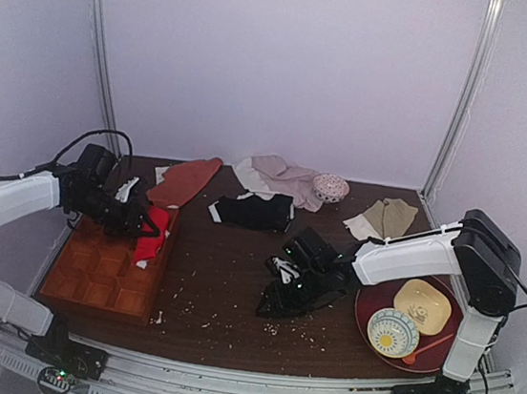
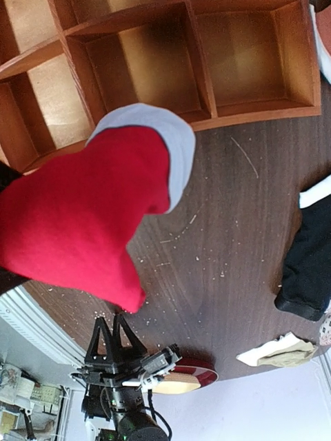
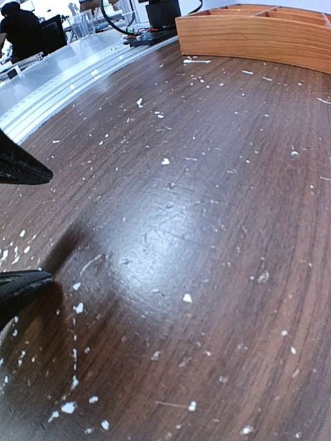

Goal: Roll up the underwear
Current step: Place the underwear in the storage box.

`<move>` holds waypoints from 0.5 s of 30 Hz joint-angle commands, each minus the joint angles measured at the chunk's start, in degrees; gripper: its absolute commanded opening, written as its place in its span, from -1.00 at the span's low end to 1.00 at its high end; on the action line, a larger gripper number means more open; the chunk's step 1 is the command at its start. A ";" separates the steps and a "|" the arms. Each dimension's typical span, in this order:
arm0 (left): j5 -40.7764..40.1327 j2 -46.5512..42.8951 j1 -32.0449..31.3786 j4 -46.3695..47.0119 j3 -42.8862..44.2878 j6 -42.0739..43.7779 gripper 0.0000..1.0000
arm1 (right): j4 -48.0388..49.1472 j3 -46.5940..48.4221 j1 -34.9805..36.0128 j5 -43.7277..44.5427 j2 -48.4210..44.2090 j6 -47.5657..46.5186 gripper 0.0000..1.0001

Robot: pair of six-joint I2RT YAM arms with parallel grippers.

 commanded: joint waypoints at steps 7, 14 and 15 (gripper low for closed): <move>1.10 6.44 0.70 3.35 -1.94 0.16 -1.00 | 0.35 -1.57 -1.19 -1.15 0.64 -0.49 -0.15; -2.36 9.79 0.71 -0.32 -1.61 0.18 -1.00 | 0.92 -1.67 -1.58 -1.69 0.91 -0.59 -0.15; -3.31 10.35 0.70 -0.91 -1.47 0.18 -1.00 | 0.89 -1.64 -1.63 -1.80 0.99 -0.56 -0.15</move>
